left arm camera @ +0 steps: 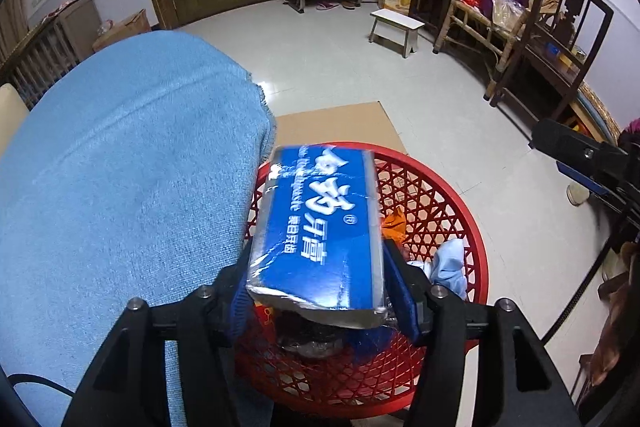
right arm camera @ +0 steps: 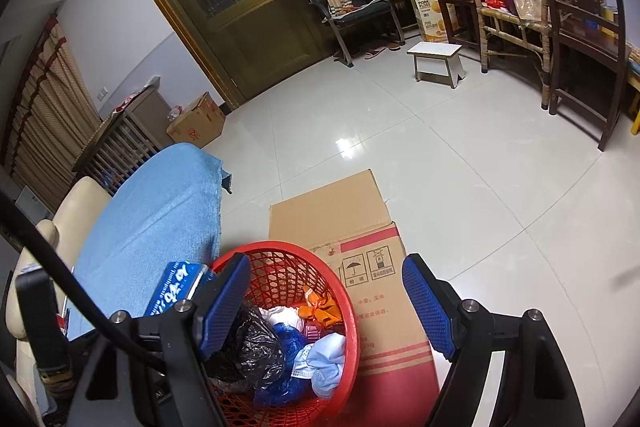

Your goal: Collect trash

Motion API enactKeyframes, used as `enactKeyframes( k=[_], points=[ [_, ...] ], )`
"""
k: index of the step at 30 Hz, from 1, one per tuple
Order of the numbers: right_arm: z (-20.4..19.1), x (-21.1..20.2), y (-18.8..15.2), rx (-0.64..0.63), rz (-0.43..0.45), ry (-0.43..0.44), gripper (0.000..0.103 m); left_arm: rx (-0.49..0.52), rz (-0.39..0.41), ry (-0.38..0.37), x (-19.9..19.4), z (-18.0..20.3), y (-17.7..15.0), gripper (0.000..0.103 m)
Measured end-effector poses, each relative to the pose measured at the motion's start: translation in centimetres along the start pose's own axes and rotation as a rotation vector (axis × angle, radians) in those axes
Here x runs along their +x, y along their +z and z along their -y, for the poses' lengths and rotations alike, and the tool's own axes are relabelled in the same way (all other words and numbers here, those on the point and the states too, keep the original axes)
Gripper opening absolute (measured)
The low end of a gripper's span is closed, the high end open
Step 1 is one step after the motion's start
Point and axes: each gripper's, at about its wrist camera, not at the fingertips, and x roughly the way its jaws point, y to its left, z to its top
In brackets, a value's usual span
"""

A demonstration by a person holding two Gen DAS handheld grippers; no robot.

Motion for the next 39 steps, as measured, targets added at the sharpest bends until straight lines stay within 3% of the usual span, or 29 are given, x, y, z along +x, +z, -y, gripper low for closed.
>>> enactKeyframes(
  k=[2,14,22,27,31,39],
  points=[
    [-0.1,-0.1,0.0,-0.004,0.002,0.0,0.081,-0.01,-0.007,0.018,0.0,-0.2,0.0,0.072],
    [-2.5,-1.0,-0.1,-0.051,0.007,0.017,0.081,-0.07,0.062,0.02,-3.0,-2.4,0.1,0.075],
    [-5.9,-1.4,-1.0,-0.124,0.001,0.037,0.081,-0.135,0.163,0.045,-7.2,-5.9,-1.0,0.075],
    [-8.3,-1.3,-2.7,-0.167,-0.016,0.047,0.082,-0.192,0.224,0.078,-9.9,-9.1,-2.3,0.075],
    [-10.4,-0.8,-5.0,-0.198,-0.043,0.044,0.082,-0.218,0.277,0.098,-11.9,-11.0,-3.8,0.084],
    [-14.0,-1.0,-9.3,-0.263,-0.035,-0.019,0.082,-0.248,0.321,0.056,-13.5,-12.7,-5.7,0.085]
  ],
)
